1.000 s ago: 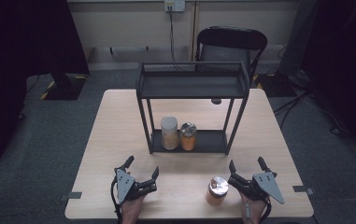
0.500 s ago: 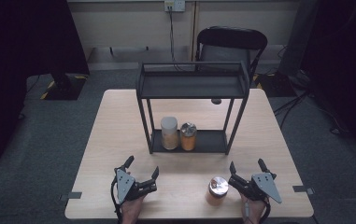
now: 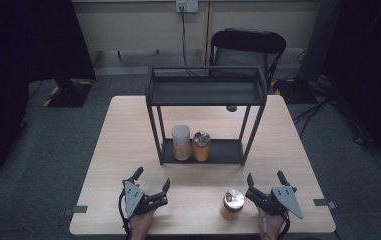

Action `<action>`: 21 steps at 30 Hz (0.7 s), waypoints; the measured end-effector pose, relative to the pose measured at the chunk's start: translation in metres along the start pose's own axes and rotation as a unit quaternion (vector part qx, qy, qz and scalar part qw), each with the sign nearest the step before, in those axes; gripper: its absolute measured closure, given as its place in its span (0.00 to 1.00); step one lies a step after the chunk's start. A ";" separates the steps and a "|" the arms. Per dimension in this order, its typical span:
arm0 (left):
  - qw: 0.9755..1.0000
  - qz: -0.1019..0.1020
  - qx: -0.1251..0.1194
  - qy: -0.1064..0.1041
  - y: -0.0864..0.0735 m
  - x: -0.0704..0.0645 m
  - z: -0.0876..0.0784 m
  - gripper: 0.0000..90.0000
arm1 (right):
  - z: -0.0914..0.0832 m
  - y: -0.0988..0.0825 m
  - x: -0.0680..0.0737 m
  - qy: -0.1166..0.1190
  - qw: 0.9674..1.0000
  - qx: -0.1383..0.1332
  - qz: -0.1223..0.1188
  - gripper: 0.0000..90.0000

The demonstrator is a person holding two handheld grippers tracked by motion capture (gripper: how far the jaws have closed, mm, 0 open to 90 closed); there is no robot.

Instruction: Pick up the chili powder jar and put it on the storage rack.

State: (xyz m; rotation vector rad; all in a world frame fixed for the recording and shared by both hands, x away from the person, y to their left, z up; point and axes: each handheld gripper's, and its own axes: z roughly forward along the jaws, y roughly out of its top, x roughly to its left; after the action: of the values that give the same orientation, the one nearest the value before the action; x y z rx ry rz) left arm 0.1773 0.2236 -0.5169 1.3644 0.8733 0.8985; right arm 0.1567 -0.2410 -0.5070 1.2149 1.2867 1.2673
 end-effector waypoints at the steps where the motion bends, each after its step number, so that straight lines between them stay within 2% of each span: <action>1: 1.000 0.000 0.000 0.000 0.000 0.000 0.000 0.01 | 0.000 -0.001 0.001 -0.001 1.000 -0.002 -0.002 0.00; 5: 1.000 0.001 0.000 0.000 0.000 0.000 0.000 0.01 | -0.001 -0.002 0.003 -0.003 1.000 -0.006 -0.012 0.00; 10: 1.000 0.000 0.000 0.001 0.000 0.000 0.000 0.01 | -0.002 -0.004 0.000 0.001 1.000 -0.011 -0.001 0.00; 14: 1.000 0.000 0.001 0.001 0.000 0.000 0.000 0.01 | 0.000 0.001 -0.004 0.004 1.000 0.003 0.013 0.00; 17: 1.000 0.000 0.001 0.001 0.000 0.000 0.000 0.01 | -0.001 0.003 -0.005 0.001 1.000 0.001 0.020 0.00; 21: 1.000 0.000 0.000 0.001 0.000 0.000 0.000 0.01 | -0.004 0.007 -0.004 0.001 1.000 -0.003 0.013 0.00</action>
State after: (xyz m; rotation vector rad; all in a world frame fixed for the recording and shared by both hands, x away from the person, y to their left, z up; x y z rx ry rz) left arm 0.1772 0.2231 -0.5167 1.3646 0.8755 0.9006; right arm 0.1531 -0.2458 -0.5002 1.2308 1.2711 1.2906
